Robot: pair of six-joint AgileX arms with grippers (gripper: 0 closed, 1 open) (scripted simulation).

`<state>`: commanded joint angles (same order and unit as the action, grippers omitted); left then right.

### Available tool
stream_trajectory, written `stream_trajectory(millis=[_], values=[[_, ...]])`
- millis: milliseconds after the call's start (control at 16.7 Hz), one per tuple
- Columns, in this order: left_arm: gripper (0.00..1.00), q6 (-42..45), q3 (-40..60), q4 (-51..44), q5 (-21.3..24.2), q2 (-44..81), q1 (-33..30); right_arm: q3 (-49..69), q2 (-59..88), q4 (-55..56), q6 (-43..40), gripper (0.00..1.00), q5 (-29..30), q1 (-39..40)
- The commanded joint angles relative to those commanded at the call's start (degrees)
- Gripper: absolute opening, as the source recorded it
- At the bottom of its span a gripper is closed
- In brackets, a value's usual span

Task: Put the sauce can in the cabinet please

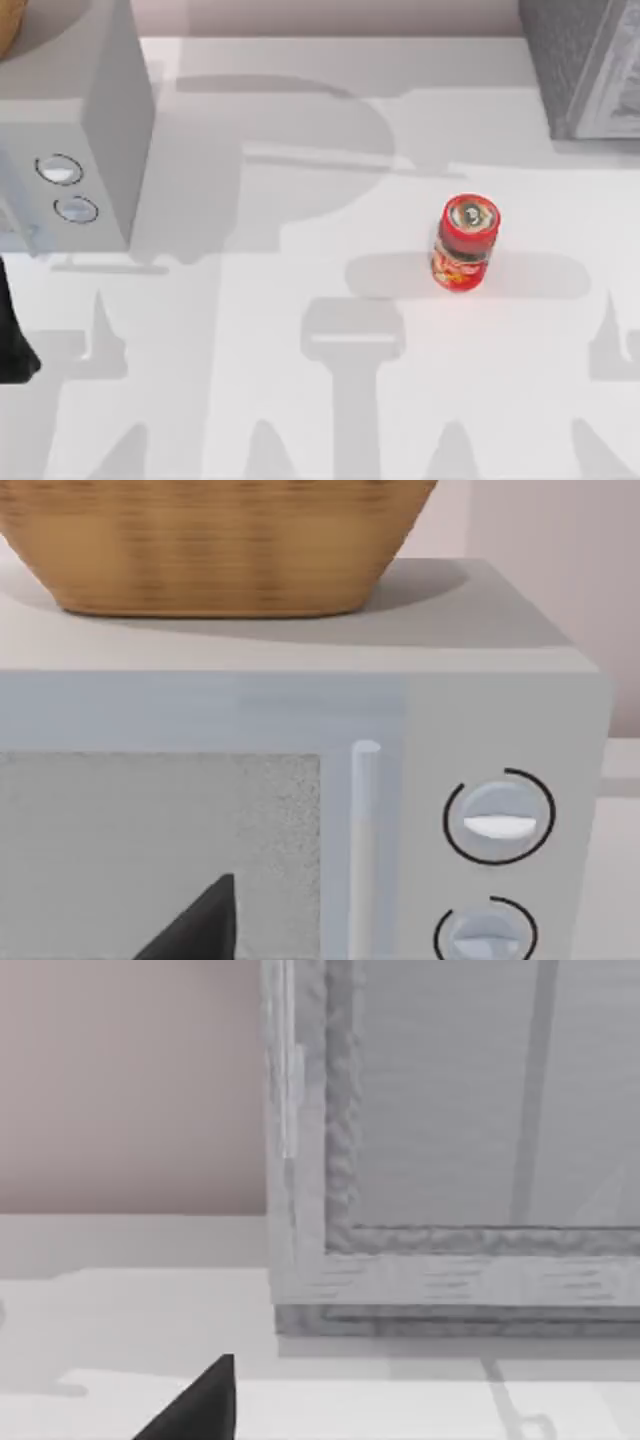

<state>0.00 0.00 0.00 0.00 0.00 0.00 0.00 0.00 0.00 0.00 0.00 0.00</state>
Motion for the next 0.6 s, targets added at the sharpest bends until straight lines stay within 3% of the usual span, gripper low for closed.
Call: stream_trajectory(millis=[300,600], values=[[1.00,0.0,0.0,0.0,0.0,0.0,0.0,1.8,3.2,0.0,-2.1,1.00,-2.1,0.0],[1.00,0.0,0.0,0.0,0.0,0.0,0.0,10.0,19.3,-0.7,-11.7,1.00,-11.6,-0.5]])
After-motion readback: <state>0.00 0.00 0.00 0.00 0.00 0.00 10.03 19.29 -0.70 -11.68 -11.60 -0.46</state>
